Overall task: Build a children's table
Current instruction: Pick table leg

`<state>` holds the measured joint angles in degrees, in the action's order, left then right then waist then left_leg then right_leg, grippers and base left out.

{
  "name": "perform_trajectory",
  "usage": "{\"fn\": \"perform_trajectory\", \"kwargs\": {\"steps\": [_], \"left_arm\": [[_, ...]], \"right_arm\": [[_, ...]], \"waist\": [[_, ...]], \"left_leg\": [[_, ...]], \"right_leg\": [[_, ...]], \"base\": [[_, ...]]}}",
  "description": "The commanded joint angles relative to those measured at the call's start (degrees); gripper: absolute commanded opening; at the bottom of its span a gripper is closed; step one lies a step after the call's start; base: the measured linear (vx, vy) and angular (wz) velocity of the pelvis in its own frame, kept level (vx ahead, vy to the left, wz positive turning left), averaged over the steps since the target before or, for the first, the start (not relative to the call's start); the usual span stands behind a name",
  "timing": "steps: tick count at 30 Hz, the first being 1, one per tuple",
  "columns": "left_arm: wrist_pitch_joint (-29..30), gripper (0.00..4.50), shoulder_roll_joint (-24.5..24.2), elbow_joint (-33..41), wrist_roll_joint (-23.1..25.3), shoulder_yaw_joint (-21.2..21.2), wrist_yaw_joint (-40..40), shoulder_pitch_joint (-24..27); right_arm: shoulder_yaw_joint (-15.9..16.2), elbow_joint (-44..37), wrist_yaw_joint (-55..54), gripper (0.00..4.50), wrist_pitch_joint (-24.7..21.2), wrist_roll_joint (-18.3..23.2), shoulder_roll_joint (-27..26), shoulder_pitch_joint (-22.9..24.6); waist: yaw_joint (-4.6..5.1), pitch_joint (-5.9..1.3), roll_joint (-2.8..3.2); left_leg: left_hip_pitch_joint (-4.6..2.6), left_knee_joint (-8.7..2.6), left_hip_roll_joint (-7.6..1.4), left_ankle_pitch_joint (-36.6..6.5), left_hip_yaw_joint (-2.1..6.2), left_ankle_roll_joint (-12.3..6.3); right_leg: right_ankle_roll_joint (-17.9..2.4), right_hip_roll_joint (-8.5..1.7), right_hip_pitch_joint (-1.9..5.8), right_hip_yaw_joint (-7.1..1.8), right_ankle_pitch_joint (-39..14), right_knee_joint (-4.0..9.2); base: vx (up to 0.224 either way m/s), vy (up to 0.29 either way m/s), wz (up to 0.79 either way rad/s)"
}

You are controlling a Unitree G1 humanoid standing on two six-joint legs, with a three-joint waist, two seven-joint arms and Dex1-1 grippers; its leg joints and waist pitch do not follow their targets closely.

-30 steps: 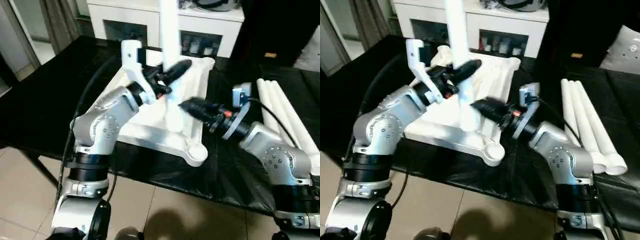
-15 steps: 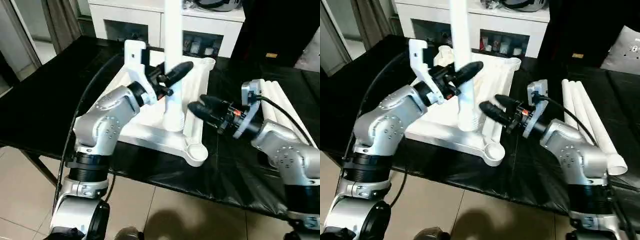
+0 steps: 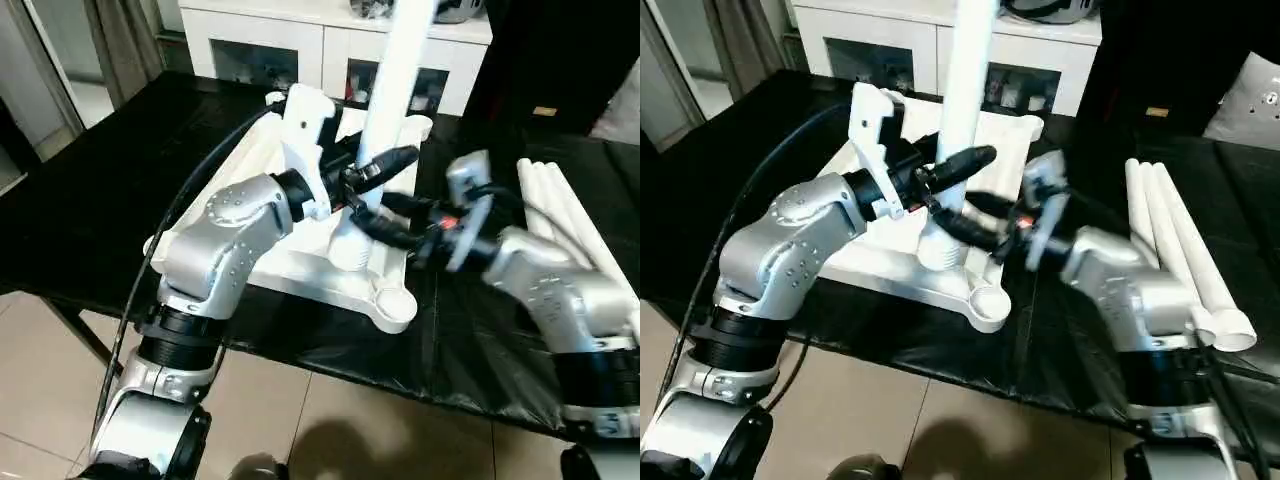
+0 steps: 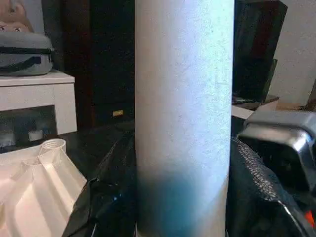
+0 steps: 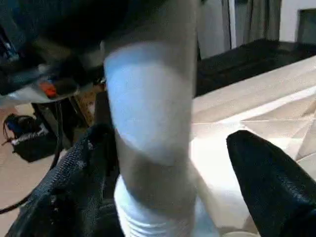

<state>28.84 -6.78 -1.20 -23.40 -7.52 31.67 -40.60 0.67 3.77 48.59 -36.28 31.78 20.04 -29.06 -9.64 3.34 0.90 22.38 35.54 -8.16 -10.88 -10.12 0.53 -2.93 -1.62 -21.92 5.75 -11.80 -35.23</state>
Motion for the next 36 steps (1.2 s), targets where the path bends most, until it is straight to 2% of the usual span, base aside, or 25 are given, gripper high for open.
{"fn": "perform_trajectory", "kwargs": {"steps": [1,6,8,10,12,15,22,25,34,36], "left_arm": [[-0.99,1.88,0.07,0.62,1.24,-1.02,-0.06,-0.34],[-1.87,1.88,0.17,0.57,2.47,-2.07,0.12,-0.15],[-2.02,1.88,0.32,0.62,2.7,-2.25,0.16,-0.04],[-2.24,1.88,0.42,0.63,2.92,-2.46,0.26,0.05],[-2.36,1.88,0.7,0.81,3.03,-2.61,0.33,0.16],[-2.42,1.88,1.05,1.14,3.1,-2.87,0.37,0.38],[-2.83,1.88,1.29,1.29,3.71,-3.37,0.52,0.87],[-2.83,1.88,1.4,1.42,3.84,-3.36,0.51,1.0],[-2.78,1.88,1.76,1.64,3.97,-3.59,0.87,1.17],[-2.84,1.88,1.77,1.61,4.04,-3.61,0.79,1.23]], "right_arm": [[0.54,0.67,-0.6,3.86,0.19,-0.63,-0.05,-1.23],[0.87,2.26,-1.37,3.86,0.6,-1.45,-0.89,-1.79],[0.88,2.51,-1.36,3.53,0.64,-1.6,-1.03,-1.84],[0.8,2.65,-1.22,3.5,0.53,-1.64,-1.17,-1.86],[0.86,2.83,-1.02,3.15,0.42,-1.66,-1.33,-1.95],[1.12,2.91,-0.86,3.05,0.48,-1.81,-1.5,-2.07],[0.77,3.96,-0.92,3.01,1.22,-1.96,-1.78,-2.86],[0.67,3.89,-0.81,3.37,1.06,-1.72,-1.86,-2.94],[0.59,4.45,-0.69,3.4,1.41,-1.92,-2.51,-3.23],[0.43,4.37,-0.5,3.04,1.36,-1.55,-2.64,-3.23]], "waist": [[0.07,-4.37,-0.53],[0.19,-4.33,-0.51],[0.21,-4.4,-0.51],[0.21,-4.4,-0.53],[0.19,-4.43,-0.57],[0.19,-4.4,-0.59],[0.28,-4.38,-0.74],[0.26,-4.41,-0.75],[0.31,-4.41,-0.75],[0.29,-4.44,-0.73]], "left_leg": [[-1.12,-3.71,-6.41,-2.77,2.84,-4.1],[-1.09,-3.78,-6.39,-3.04,2.85,-3.81],[-1.15,-3.74,-6.42,-2.89,2.86,-3.76],[-1.14,-3.75,-6.48,-2.61,2.9,-3.9],[-1.1,-3.69,-6.41,-2.38,2.83,-4.06],[-1.09,-3.68,-6.39,-2.53,2.81,-4.22],[-1.07,-3.69,-6.36,-2.43,2.77,-4.16],[-1.1,-3.67,-6.37,-2.05,2.76,-4.3],[-1.04,-3.65,-6.31,-2.26,2.75,-4.32],[-1.1,-3.65,-6.38,-2.14,2.77,-4.42]], "right_leg": [[-7.12,-8.93,2.94,-4.59,-6.24,4.04],[-6.82,-8.9,2.95,-4.58,-7.23,4.14],[-6.99,-8.88,2.97,-4.58,-6.63,4.05],[-7.13,-8.84,2.94,-4.59,-5.84,3.92],[-7.27,-8.91,2.98,-4.62,-5.22,3.83],[-7.19,-8.89,3.0,-4.56,-5.73,3.93],[-6.96,-8.93,3.01,-4.6,-6.58,3.98],[-6.92,-8.87,2.97,-4.6,-6.01,3.88],[-7.07,-8.88,3.02,-4.56,-6.24,3.94],[-6.95,-8.86,2.97,-4.57,-6.06,3.9]], "base": [[0.0,0.0,0.0],[0.0,0.0,0.0],[0.0,0.0,0.0],[0.0,0.0,0.0],[0.0,0.0,0.0],[0.0,0.0,0.0],[0.0,0.0,0.0],[0.0,0.0,0.0],[0.0,0.0,0.0],[0.0,0.0,0.0]]}}
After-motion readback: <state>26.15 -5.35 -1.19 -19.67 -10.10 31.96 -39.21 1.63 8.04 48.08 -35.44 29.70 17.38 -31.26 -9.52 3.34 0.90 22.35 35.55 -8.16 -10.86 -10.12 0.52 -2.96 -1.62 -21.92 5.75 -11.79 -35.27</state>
